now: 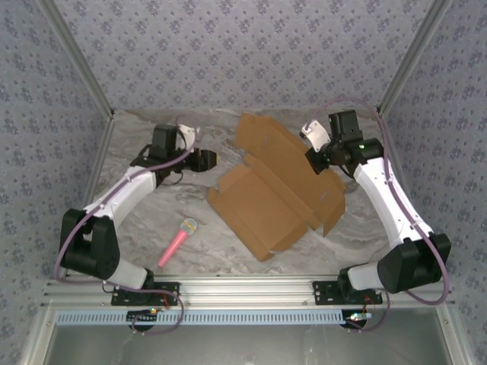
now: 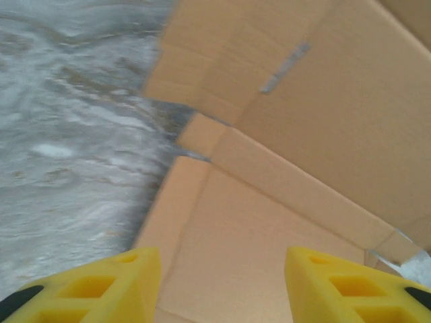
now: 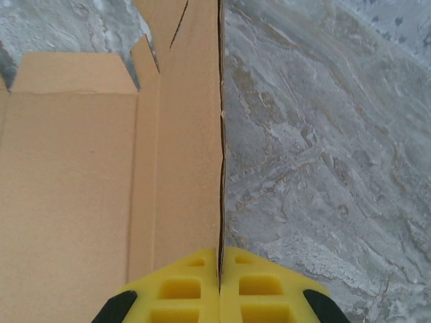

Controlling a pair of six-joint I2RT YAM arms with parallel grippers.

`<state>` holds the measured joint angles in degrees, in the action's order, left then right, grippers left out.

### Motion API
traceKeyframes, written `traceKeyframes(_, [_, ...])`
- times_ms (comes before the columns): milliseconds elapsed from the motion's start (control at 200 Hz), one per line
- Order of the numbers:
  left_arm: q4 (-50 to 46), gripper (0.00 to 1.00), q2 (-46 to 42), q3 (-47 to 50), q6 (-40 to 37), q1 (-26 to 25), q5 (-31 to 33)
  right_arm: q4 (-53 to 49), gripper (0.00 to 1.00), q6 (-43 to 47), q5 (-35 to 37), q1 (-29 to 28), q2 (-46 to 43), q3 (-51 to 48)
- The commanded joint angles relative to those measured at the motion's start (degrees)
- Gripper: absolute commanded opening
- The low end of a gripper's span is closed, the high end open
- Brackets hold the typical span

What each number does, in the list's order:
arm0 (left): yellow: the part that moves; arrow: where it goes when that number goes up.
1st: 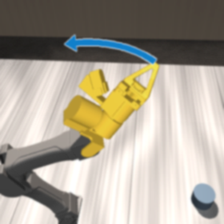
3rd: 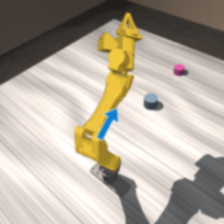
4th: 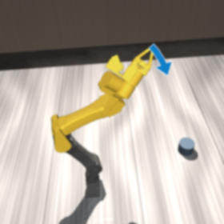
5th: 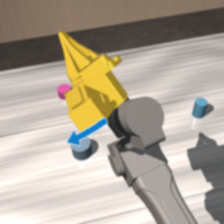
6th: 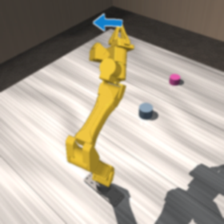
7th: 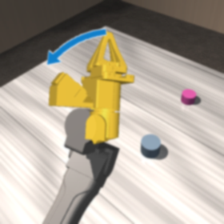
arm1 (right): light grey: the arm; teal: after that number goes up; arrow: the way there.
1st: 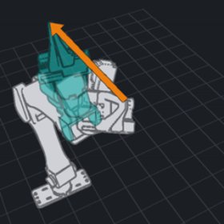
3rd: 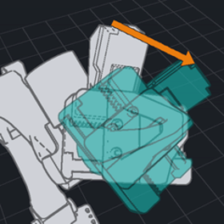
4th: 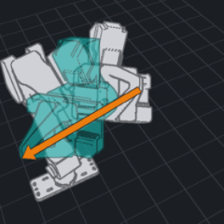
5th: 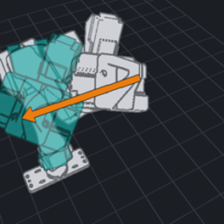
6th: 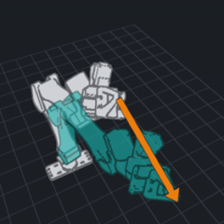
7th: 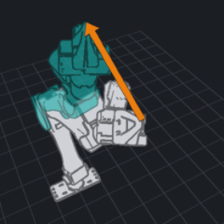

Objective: Fold the paper box

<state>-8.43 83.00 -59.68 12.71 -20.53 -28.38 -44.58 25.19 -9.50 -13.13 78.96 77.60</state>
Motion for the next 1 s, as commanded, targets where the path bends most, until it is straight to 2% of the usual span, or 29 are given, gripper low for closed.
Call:
traceKeyframes(0, [10.5,0.54,-2.3,3.7,-3.2,-7.6,3.9,0.8,0.0,-2.4,2.3,0.5,1.4,-0.3])
traceKeyframes(165, [16.5,0.53,6.2,2.5,-4.1,-15.9,4.3,1.0,0.0,-3.5,3.8,1.4,3.0,-0.2])
traceKeyframes(325, [22.1,0.51,15.8,-0.4,-4.7,-19.6,4.2,1.5,0.0,-3.5,3.3,2.5,4.1,-0.3])
traceKeyframes(615, [26.9,0.45,29.8,-7.4,-4.0,-23.8,7.8,2.4,0.0,-4.4,3.1,2.5,4.6,-0.9])
traceKeyframes(994, [29.6,0.34,39.2,-11.0,-2.0,-24.0,6.2,2.6,0.0,-5.7,3.4,2.1,5.3,-1.0])
